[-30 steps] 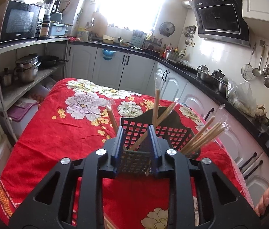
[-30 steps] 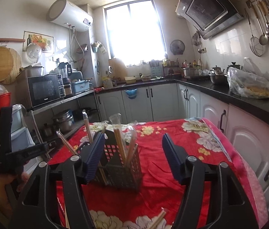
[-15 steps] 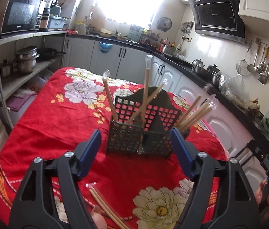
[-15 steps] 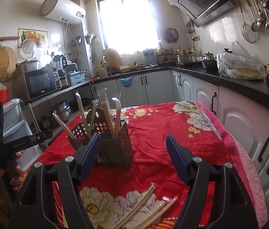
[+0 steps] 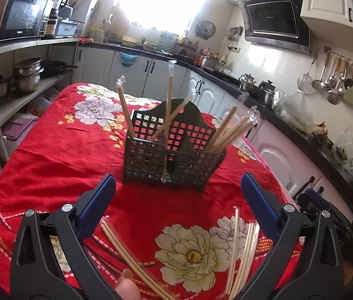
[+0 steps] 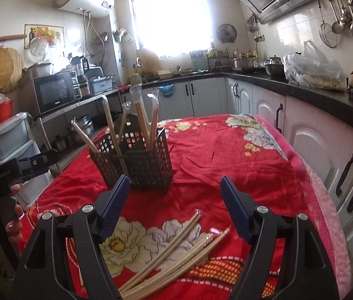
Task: Organize utensils
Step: 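Move both grippers back toward the remaining wrapped chopsticks on the cloth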
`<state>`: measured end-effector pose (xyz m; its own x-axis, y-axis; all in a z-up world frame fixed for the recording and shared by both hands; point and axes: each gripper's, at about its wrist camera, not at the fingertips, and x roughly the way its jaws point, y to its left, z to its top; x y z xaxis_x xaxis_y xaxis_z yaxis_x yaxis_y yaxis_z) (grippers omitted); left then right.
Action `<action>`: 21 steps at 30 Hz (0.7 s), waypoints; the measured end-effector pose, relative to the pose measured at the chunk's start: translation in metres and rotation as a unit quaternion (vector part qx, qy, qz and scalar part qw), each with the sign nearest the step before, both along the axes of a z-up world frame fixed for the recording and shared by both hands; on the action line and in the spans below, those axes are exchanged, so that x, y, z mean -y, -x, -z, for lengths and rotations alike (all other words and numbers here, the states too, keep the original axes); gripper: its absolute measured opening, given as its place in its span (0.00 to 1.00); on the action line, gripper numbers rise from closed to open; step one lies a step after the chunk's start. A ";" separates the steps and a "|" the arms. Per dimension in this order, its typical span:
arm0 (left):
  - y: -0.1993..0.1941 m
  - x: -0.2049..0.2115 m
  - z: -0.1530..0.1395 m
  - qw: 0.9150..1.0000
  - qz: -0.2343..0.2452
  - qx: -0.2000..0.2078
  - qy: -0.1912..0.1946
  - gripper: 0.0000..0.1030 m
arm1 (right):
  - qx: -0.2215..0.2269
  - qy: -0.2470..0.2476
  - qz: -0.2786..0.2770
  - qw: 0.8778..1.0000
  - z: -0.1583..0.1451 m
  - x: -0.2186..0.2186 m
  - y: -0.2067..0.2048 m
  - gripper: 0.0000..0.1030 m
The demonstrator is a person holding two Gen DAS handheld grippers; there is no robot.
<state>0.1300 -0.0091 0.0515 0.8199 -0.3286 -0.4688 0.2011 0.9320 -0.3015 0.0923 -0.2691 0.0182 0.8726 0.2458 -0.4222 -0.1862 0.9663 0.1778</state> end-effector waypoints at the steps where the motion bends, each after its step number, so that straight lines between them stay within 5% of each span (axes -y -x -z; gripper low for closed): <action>1: 0.001 0.002 0.001 1.000 0.002 -0.002 -0.002 0.89 | -0.002 0.000 -0.001 1.000 0.001 0.000 0.001 0.70; 21: 0.001 0.039 0.035 0.997 0.041 -0.054 -0.037 0.89 | -0.048 -0.013 0.010 0.999 0.025 0.022 0.004 0.76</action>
<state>0.1285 -0.0483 0.0169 0.7356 -0.3534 -0.5779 0.2474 0.9344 -0.2565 0.0887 -0.2915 -0.0067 0.8331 0.2413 -0.4977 -0.1480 0.9643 0.2198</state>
